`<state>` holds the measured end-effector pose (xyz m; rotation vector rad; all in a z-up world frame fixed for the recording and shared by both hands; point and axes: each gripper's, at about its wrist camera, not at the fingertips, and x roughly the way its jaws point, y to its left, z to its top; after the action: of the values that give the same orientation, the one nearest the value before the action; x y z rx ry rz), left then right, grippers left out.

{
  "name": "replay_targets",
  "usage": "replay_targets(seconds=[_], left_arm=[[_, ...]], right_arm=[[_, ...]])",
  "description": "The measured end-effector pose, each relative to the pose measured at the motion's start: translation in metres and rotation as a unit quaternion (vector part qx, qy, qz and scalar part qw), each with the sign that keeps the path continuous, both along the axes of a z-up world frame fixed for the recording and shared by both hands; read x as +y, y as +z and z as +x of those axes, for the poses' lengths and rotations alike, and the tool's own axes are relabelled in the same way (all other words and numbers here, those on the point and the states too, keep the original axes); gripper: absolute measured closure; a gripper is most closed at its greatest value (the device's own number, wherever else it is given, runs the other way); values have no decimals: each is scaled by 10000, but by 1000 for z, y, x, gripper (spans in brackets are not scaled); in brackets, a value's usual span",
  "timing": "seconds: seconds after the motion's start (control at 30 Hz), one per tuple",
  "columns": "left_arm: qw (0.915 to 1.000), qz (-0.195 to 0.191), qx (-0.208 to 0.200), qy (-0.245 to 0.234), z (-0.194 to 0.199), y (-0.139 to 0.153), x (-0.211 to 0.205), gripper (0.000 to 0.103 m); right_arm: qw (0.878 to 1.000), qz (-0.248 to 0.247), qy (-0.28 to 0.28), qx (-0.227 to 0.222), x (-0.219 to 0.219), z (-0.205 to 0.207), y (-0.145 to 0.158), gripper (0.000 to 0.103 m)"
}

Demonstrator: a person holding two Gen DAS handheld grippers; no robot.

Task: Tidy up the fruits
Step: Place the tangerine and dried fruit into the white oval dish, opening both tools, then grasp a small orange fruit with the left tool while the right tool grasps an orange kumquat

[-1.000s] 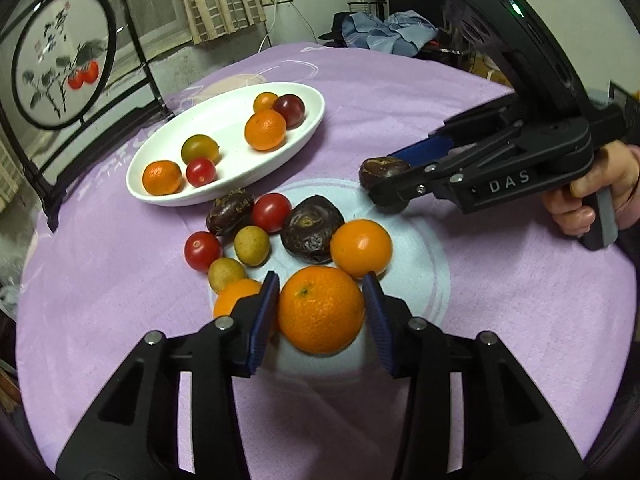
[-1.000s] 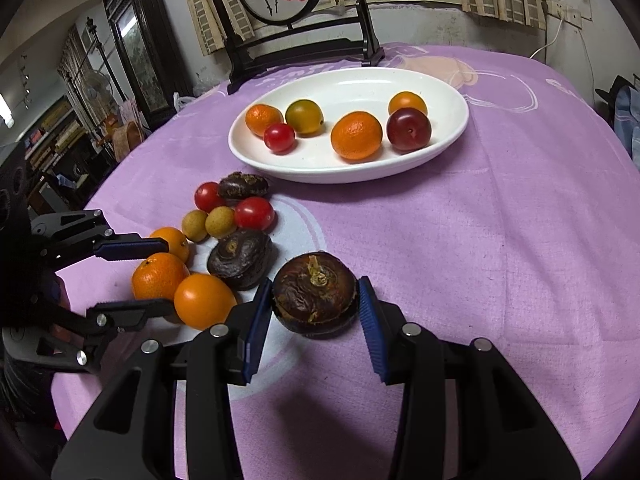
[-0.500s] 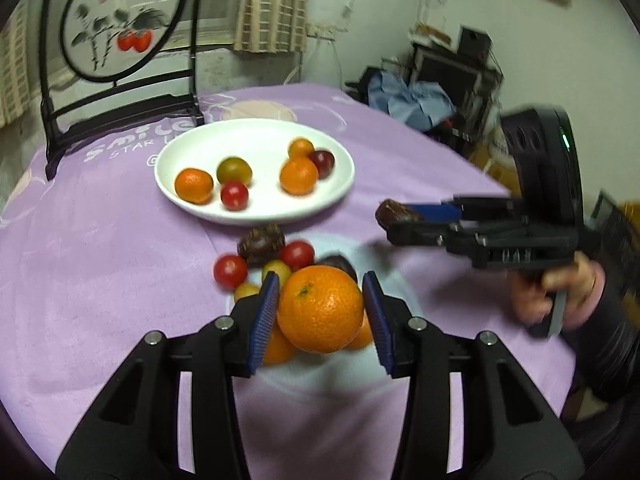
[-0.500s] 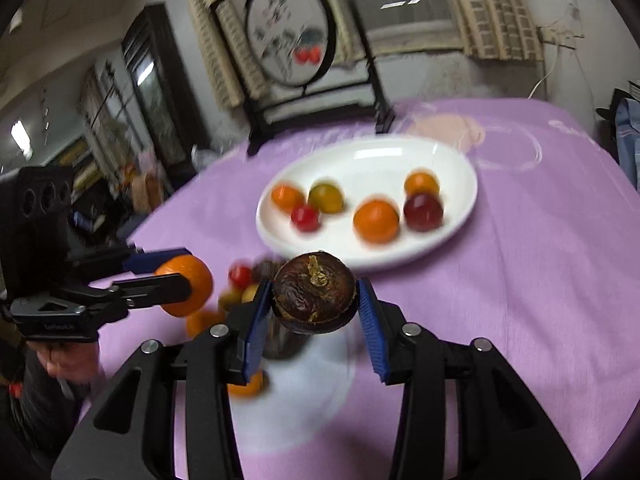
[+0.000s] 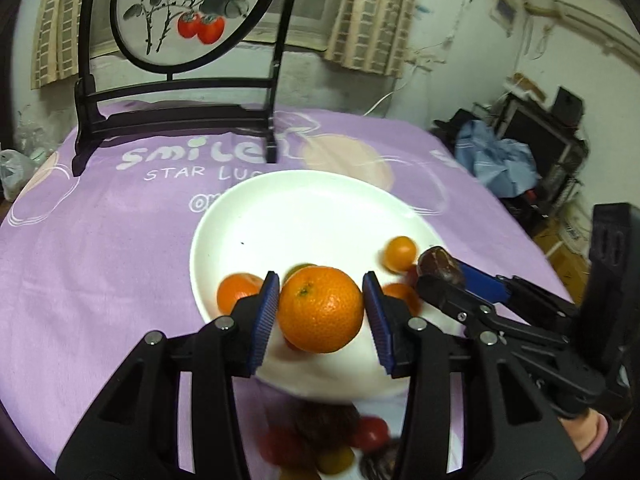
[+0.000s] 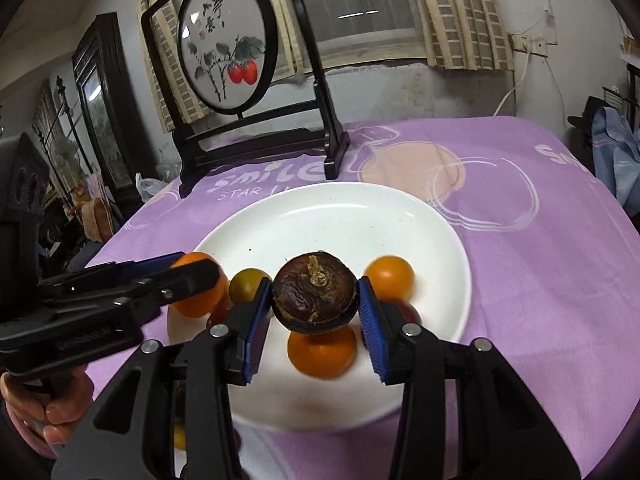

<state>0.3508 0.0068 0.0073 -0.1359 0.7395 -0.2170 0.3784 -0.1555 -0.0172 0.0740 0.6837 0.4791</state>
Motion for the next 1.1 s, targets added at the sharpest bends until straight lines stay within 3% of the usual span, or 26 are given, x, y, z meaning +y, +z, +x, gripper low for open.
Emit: replay_targets(seconds=[0.17, 0.27, 0.33, 0.47, 0.63, 0.87, 0.97, 1.1], left_arm=[[9998, 112, 120, 126, 15, -7, 2, 58], [9995, 168, 7, 270, 10, -1, 6, 43], [9994, 74, -100, 332, 2, 5, 13, 28], [9987, -117, -200, 462, -22, 13, 26, 20], [9973, 54, -360, 635, -52, 12, 36, 7], [9947, 138, -42, 1018, -85, -7, 61, 3], [9920, 393, -18, 1200, -96, -11, 66, 3], [9907, 367, -28, 1309, -106, -11, 77, 2]], right_arm=[[9997, -45, -135, -183, -5, -9, 8, 40], [9995, -27, -178, -246, -9, -18, 16, 40], [9994, -64, -165, -296, -9, -24, 20, 40], [9989, -232, -97, -395, -3, -42, 22, 40], [9995, -218, 84, -192, -4, -64, 16, 40], [9967, -135, 603, 536, 0, -100, -3, 39], [9936, -166, 943, 599, 6, -121, -7, 39], [9872, -264, 1394, 736, 17, -138, -13, 39]])
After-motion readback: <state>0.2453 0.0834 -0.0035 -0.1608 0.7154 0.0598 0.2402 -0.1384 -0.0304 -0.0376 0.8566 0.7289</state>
